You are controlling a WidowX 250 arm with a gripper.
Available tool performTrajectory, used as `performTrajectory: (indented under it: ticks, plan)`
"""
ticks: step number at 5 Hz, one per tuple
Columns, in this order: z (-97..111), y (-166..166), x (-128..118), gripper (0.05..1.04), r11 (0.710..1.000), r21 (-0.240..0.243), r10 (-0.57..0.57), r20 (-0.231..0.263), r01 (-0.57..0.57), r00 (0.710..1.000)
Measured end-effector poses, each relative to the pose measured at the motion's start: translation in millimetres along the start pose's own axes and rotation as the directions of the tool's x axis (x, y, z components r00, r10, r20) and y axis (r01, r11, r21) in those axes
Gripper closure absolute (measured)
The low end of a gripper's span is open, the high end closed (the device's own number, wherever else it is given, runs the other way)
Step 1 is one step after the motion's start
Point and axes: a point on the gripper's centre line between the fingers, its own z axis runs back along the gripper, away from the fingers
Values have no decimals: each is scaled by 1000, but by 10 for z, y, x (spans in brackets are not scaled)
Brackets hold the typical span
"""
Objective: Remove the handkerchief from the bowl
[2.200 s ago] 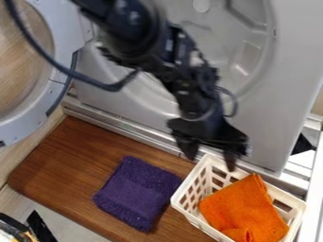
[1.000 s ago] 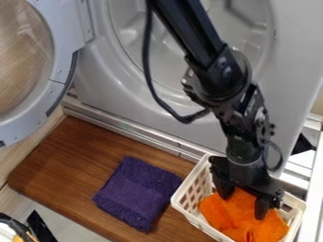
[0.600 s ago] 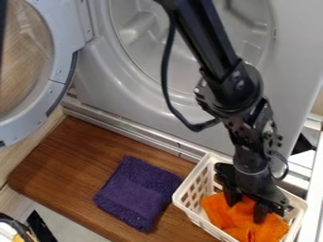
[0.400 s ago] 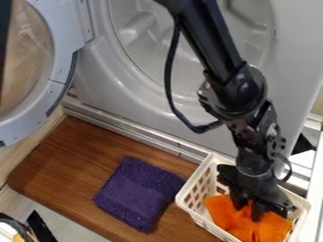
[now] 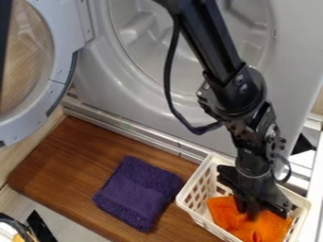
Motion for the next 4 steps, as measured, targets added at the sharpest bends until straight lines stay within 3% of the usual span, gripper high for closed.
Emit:
performTrajectory:
  ticks: [1, 2, 3, 4]
  plan:
    - [4, 13, -11, 991, 1000, 9, 2, -8, -2, 1000]
    - [112, 6, 29, 991, 1000, 8, -11, 16, 11, 1000]
    - [243, -8, 65, 991, 1000, 6, -25, 43, 25, 999]
    - [502, -41, 102, 991, 999, 8, -39, 86, 39, 996]
